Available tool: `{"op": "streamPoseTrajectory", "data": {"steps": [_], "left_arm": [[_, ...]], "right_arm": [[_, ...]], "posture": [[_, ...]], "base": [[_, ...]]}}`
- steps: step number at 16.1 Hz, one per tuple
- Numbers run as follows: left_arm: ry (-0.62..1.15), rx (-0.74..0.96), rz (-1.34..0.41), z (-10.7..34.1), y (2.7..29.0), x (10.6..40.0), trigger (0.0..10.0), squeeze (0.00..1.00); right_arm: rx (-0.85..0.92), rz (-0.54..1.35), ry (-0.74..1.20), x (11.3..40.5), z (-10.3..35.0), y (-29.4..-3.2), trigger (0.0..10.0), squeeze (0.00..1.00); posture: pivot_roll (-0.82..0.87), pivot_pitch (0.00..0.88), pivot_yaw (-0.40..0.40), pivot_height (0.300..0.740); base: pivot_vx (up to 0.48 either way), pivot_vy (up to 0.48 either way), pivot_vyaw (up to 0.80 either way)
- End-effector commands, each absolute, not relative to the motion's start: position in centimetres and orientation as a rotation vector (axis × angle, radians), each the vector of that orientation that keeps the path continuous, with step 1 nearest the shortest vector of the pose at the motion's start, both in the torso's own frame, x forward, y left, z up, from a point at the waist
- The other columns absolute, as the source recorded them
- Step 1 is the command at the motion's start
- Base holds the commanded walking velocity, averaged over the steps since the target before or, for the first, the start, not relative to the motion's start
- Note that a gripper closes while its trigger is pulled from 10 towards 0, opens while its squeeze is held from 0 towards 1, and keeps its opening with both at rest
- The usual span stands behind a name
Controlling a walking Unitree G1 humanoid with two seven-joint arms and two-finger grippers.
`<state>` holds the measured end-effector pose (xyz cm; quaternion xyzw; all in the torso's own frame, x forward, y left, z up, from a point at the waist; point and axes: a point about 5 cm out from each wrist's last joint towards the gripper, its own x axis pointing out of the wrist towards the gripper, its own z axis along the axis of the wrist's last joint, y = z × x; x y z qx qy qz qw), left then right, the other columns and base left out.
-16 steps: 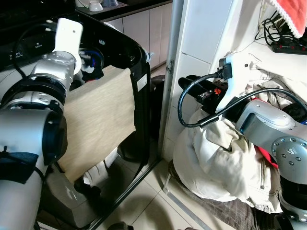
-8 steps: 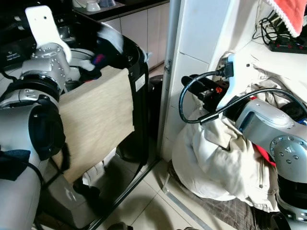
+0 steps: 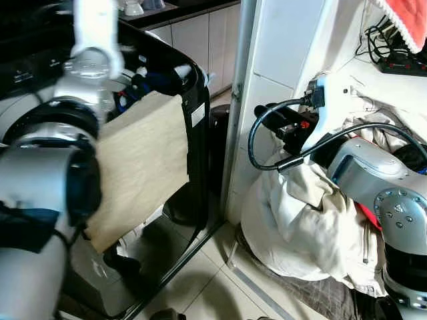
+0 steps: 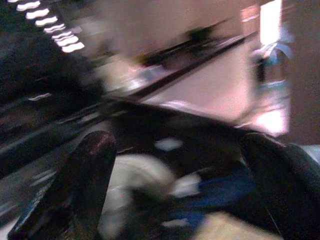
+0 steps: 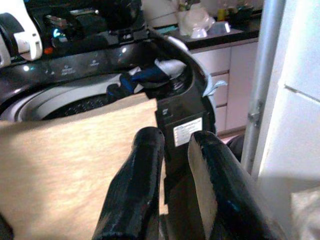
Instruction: Clothes washing
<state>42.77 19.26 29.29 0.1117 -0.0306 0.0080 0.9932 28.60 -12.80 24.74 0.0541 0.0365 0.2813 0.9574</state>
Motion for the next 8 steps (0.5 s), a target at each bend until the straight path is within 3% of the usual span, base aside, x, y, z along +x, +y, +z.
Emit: {"op": "streamPoseTrajectory", "data": {"steps": [1, 4, 8], "left_arm": [[-0.096, 0.196, -0.038, 29.7, 18.8, 42.8, 10.0, 0.0], [-0.14, 0.179, -0.112, 27.7, 17.5, 42.5, 10.0, 0.0], [-0.229, 0.161, -0.154, 25.1, 17.5, 40.6, 10.0, 0.0]], "right_arm": [[0.111, 0.539, 0.033, 28.4, 25.3, -13.3, 10.0, 0.0], [0.055, 0.325, -0.048, 28.5, 25.0, -14.4, 10.0, 0.0], [0.012, 0.244, -0.039, 27.5, 23.4, -14.9, 10.0, 0.0]], "posture": [[-0.2, 0.0, 0.041, 0.74], [-0.2, 0.0, 0.044, 0.74], [-0.19, 0.0, 0.047, 0.74]], "base": [[0.0, 0.0, 0.0], [0.0, 0.0, 0.0], [0.0, 0.0, 0.0]]}}
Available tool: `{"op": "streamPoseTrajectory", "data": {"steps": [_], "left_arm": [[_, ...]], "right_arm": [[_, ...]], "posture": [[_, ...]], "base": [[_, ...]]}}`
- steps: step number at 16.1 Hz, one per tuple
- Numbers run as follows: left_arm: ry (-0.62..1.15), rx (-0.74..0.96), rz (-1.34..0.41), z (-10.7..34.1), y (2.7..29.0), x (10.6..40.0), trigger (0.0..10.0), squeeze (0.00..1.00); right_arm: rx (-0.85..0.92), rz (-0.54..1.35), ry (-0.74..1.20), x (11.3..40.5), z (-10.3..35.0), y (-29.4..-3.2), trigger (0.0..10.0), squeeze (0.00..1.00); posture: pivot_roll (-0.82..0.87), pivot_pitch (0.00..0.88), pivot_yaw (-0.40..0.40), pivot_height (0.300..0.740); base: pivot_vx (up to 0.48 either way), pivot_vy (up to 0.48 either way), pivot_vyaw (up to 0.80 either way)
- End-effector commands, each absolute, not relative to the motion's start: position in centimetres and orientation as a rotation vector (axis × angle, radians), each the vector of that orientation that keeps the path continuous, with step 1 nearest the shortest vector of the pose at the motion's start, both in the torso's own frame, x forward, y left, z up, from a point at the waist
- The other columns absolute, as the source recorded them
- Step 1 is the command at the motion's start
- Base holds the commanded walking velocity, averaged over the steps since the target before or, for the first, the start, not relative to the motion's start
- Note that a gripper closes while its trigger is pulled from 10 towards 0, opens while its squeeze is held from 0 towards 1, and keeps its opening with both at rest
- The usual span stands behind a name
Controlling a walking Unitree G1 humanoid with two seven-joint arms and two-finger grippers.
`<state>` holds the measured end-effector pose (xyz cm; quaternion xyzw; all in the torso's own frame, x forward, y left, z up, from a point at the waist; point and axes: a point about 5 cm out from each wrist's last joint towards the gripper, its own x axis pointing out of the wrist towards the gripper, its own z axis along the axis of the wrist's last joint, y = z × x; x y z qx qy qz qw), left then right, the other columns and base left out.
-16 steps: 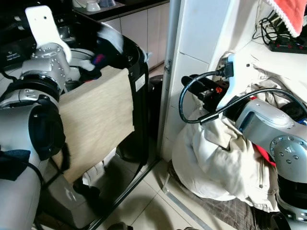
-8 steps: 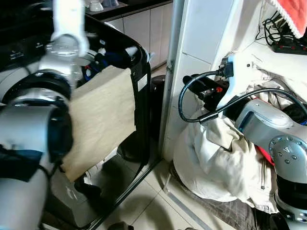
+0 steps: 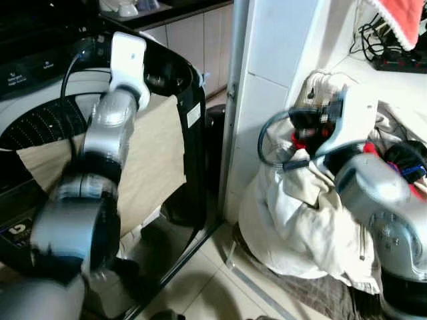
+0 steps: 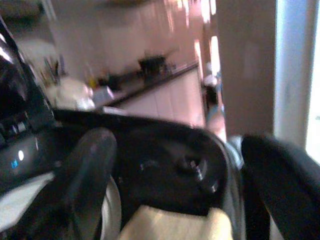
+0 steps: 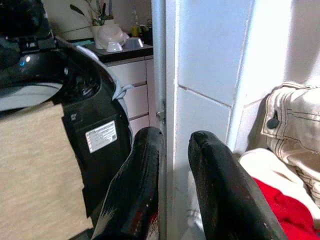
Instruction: Clothes washing
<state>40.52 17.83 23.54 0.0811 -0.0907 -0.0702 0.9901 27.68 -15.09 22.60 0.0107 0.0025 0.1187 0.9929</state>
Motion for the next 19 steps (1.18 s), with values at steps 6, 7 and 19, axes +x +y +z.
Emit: {"op": "streamPoseTrajectory", "data": {"steps": [6, 7, 19], "left_arm": [[-0.291, 0.057, -0.245, 22.1, 15.8, 33.9, 10.0, 0.0], [-0.263, 0.064, -0.291, 20.2, 14.5, 32.2, 10.0, 0.0], [-0.225, -0.002, -0.253, 20.4, 13.2, 29.3, 10.0, 0.0]], "right_arm": [[0.019, 0.219, -0.069, 24.8, 21.8, -14.1, 10.0, 0.0], [0.007, 0.198, -0.05, 24.2, 20.9, -14.0, 10.0, 0.0], [0.021, 0.147, -0.009, 23.5, 18.5, -13.6, 10.0, 0.0]], "posture": [[-0.19, 0.0, 0.055, 0.74], [-0.2, 0.0, 0.055, 0.74], [-0.2, 0.0, 0.018, 0.74]], "base": [[0.0, 0.0, 0.0], [0.0, 0.0, 0.0], [0.195, 0.0, -0.37]]}}
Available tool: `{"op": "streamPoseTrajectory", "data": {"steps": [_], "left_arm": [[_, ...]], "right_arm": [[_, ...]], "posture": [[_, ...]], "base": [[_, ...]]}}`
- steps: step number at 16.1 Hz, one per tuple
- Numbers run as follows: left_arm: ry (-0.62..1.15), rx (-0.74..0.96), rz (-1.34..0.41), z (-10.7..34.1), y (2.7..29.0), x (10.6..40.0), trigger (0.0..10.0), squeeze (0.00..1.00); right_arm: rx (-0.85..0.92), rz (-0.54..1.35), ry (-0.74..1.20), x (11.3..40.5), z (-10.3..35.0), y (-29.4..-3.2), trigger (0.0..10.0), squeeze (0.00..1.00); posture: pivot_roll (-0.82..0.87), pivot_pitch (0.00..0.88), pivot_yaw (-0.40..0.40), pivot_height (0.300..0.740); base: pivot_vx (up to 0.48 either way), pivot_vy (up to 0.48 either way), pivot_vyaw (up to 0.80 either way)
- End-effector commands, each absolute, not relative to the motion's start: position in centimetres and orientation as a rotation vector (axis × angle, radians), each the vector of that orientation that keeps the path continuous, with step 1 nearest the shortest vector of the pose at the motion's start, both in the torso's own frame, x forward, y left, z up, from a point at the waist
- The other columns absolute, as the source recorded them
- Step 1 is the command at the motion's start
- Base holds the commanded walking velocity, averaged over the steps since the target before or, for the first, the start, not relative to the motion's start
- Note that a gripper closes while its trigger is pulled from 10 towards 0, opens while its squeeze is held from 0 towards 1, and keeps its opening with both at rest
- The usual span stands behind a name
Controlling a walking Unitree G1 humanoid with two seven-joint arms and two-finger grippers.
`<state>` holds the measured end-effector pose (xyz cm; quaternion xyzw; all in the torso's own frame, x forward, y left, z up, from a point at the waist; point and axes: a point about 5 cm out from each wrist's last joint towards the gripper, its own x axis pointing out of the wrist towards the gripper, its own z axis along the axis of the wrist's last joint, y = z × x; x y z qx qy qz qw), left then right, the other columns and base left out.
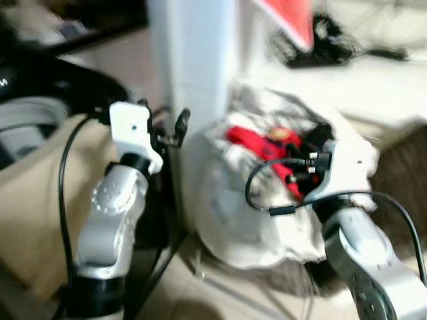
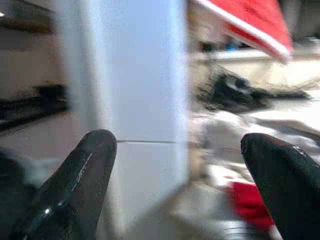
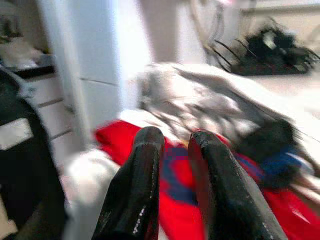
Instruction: Clothes washing
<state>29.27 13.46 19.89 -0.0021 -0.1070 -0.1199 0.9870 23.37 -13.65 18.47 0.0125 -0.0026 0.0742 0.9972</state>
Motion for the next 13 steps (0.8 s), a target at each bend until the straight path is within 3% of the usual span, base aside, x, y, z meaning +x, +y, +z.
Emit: {"op": "streamPoseTrajectory", "data": {"steps": [1, 6, 11, 13], "left_arm": [[-0.223, -0.002, -0.253, 20.4, 13.2, 29.3, 10.0, 0.0], [-0.19, 0.012, -0.16, 20.2, 14.0, 30.0, 10.0, 0.0], [-0.198, 0.019, -0.15, 20.5, 13.9, 30.3, 10.0, 0.0], [-0.193, 0.013, -0.16, 20.5, 13.6, 30.4, 10.0, 0.0]], "right_arm": [[0.021, 0.147, -0.009, 23.5, 18.5, -13.7, 10.0, 0.0], [-0.055, 0.15, -0.019, 23.7, 18.6, -14.3, 10.0, 0.0], [-0.131, 0.186, -0.03, 24.2, 18.8, -14.6, 10.0, 0.0], [-0.14, 0.179, -0.027, 24.4, 18.8, -14.7, 10.0, 0.0]], "posture": [[-0.2, 0.0, 0.018, 0.74], [-0.21, 0.0, 0.02, 0.74], [-0.2, 0.0, 0.015, 0.74], [-0.2, 0.0, 0.015, 0.74]], "base": [[0.345, 0.0, -0.79], [0.069, 0.0, 0.0], [0.0, 0.403, 0.0], [0.0, 0.435, 0.8]]}}
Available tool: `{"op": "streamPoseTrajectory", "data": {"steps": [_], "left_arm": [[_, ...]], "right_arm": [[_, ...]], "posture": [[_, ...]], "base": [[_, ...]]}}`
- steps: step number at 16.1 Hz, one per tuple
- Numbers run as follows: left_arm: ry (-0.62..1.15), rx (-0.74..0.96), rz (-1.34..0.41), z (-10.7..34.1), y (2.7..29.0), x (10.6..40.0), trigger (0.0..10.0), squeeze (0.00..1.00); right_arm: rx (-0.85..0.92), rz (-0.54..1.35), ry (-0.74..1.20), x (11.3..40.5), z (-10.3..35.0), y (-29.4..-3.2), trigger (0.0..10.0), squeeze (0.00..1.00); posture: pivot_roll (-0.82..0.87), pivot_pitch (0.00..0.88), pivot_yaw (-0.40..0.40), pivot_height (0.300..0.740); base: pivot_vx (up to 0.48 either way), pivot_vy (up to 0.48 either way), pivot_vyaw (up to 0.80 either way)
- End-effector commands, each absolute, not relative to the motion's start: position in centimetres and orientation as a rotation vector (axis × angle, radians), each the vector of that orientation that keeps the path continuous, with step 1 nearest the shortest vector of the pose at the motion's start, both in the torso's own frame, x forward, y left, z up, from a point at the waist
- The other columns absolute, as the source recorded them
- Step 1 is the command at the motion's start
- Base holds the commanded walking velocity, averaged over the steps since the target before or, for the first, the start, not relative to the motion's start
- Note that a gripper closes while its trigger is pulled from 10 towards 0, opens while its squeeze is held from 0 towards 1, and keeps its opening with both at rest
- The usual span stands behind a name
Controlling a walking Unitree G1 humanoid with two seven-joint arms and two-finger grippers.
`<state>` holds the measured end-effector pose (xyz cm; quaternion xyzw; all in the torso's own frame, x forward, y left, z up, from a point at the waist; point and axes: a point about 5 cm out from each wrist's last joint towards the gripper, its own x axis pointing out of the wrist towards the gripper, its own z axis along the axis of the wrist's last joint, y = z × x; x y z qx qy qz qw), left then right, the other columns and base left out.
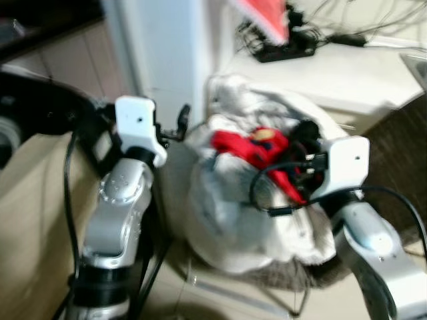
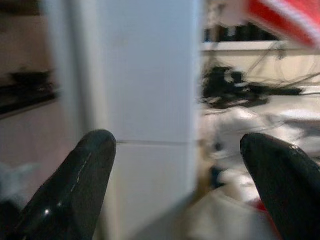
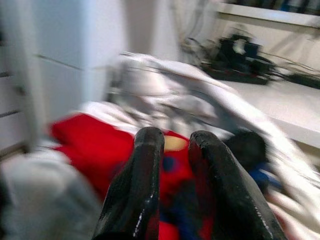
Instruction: Clothes washing
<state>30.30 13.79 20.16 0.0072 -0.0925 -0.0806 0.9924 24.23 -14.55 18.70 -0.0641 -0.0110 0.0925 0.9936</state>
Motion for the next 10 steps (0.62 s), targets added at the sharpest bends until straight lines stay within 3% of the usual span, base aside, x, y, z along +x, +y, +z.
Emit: {"op": "streamPoseTrajectory", "data": {"steps": [1, 2, 4, 8, 10], "left_arm": [[-0.191, 0.014, -0.163, 20.5, 13.5, 30.4, 10.0, 0.0], [-0.189, 0.015, -0.167, 20.4, 13.4, 30.4, 10.0, 0.0], [-0.17, 0.084, -0.129, 20.4, 13.6, 30.7, 10.0, 0.0], [-0.155, 0.101, -0.144, 20.1, 13.1, 30.8, 10.0, 0.0], [-0.142, 0.078, -0.152, 20.1, 12.9, 30.8, 10.0, 0.0]], "right_arm": [[-0.148, 0.177, -0.03, 24.4, 18.8, -14.8, 10.0, 0.0], [-0.152, 0.178, -0.032, 24.5, 18.8, -14.9, 10.0, 0.0], [-0.146, 0.14, -0.048, 24.7, 19.1, -15.4, 10.0, 0.0], [-0.087, 0.11, -0.056, 24.9, 19.2, -16.0, 10.0, 0.0], [-0.087, 0.103, -0.059, 24.9, 19.2, -16.1, 10.0, 0.0]], "posture": [[-0.2, 0.0, 0.016, 0.74], [-0.2, 0.0, 0.017, 0.74], [-0.2, 0.0, 0.02, 0.74], [-0.2, 0.0, 0.025, 0.74], [-0.2, 0.0, 0.027, 0.74]], "base": [[0.0, 0.435, 0.8], [0.0, 0.435, 0.8], [0.0, 0.0, 0.8], [0.0, -0.48, 0.0], [0.0, 0.0, 0.0]]}}
